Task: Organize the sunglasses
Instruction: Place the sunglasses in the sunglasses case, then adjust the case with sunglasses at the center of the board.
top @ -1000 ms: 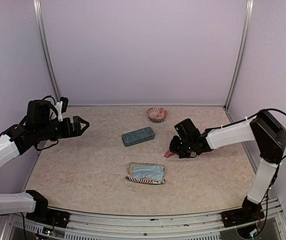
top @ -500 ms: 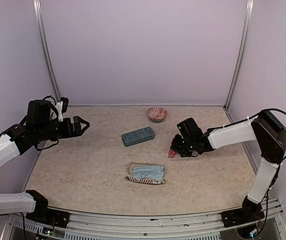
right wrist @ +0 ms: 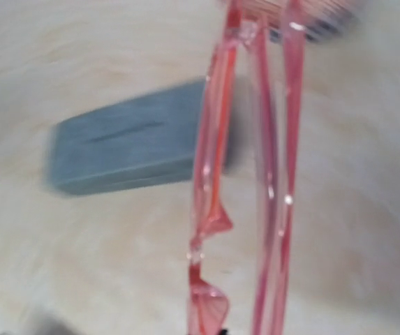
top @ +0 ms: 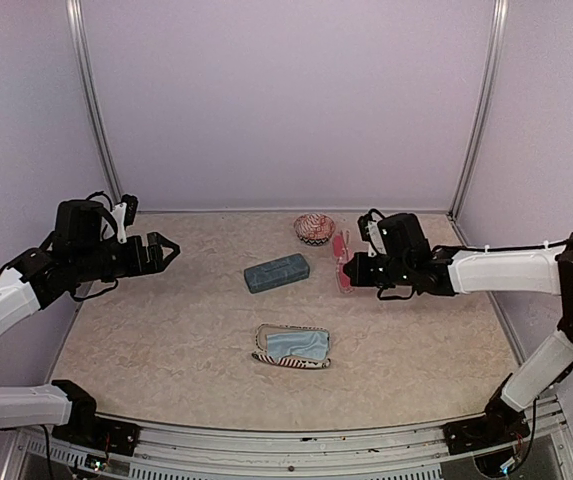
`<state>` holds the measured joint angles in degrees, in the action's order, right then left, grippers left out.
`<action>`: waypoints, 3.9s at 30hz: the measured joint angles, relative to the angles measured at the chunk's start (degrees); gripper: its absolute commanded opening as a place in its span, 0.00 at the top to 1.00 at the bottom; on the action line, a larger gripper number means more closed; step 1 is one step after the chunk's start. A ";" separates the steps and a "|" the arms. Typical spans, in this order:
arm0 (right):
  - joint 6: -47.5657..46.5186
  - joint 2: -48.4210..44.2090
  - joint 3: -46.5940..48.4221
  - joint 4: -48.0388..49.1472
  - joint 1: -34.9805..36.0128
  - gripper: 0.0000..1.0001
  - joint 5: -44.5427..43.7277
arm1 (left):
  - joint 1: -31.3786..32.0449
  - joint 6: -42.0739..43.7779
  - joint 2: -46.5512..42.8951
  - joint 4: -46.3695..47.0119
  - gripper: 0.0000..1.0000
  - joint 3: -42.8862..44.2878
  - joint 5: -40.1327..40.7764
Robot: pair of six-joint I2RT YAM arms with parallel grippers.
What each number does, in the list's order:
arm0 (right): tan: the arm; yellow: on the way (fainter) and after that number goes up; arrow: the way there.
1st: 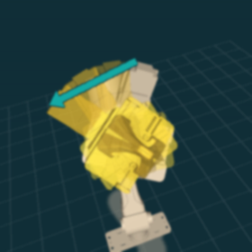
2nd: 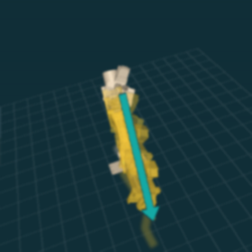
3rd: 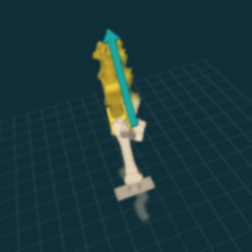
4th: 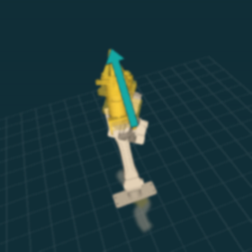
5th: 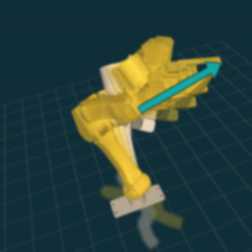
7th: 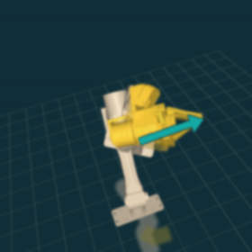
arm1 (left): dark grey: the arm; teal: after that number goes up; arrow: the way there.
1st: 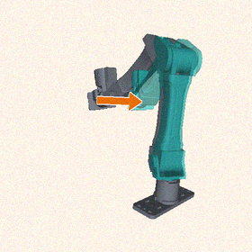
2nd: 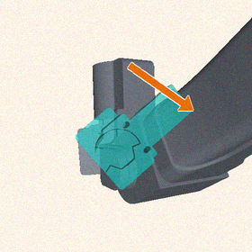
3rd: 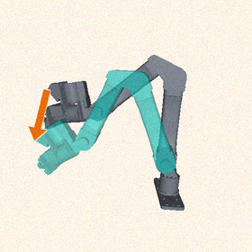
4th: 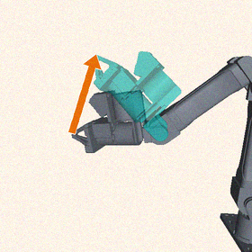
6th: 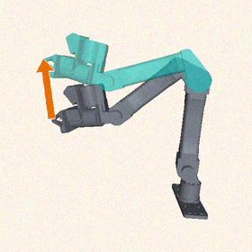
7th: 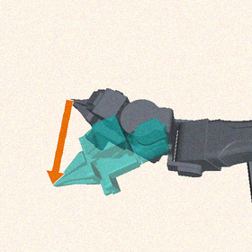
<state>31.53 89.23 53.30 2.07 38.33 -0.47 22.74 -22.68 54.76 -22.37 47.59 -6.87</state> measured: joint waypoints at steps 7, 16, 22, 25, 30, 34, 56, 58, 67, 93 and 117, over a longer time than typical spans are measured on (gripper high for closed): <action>-20.06 -3.41 4.57 -5.55 -0.04 1.00 15.37 | -0.68 -0.02 0.00 0.11 0.01 -0.11 -0.35; -42.47 1.68 17.68 -23.65 2.69 1.00 29.55 | -0.92 -0.02 0.00 0.52 0.01 -0.35 -1.29; -55.12 9.27 22.58 -36.46 5.79 1.00 33.09 | -0.92 -0.02 -0.02 0.59 0.01 -0.37 -1.92; -59.17 13.57 25.38 -41.72 6.56 1.00 33.66 | -0.92 -0.02 -0.02 0.87 0.01 -0.42 -2.01; -63.95 19.93 30.69 -48.61 7.61 1.00 34.12 | -0.92 -0.02 -0.31 0.96 0.01 -0.52 -2.19; -66.05 23.02 33.00 -51.91 8.04 1.00 34.36 | -0.94 -0.02 -0.57 0.96 0.01 -0.59 -2.19; -66.14 30.08 38.42 -55.80 7.45 0.97 34.27 | -0.96 -0.02 -0.48 0.94 0.01 -0.63 -2.16; -65.88 30.32 38.60 -55.76 7.28 0.94 34.29 | -0.96 -0.02 -0.48 0.96 0.01 -0.63 -2.16; -64.17 31.21 38.69 -54.90 6.21 0.85 33.57 | -0.96 -0.02 -0.44 0.94 0.01 -0.63 -2.16; -59.12 14.23 28.44 -41.94 7.02 0.71 30.45 | -0.96 -0.04 0.61 2.10 0.01 -0.85 -4.13; -41.77 -2.75 -7.89 -7.78 25.33 1.00 18.62 | 11.87 -6.49 28.85 17.81 1.00 0.92 -8.59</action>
<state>-10.24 86.48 45.41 -5.72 63.66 18.15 34.61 -29.17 83.61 -4.56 48.51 -15.46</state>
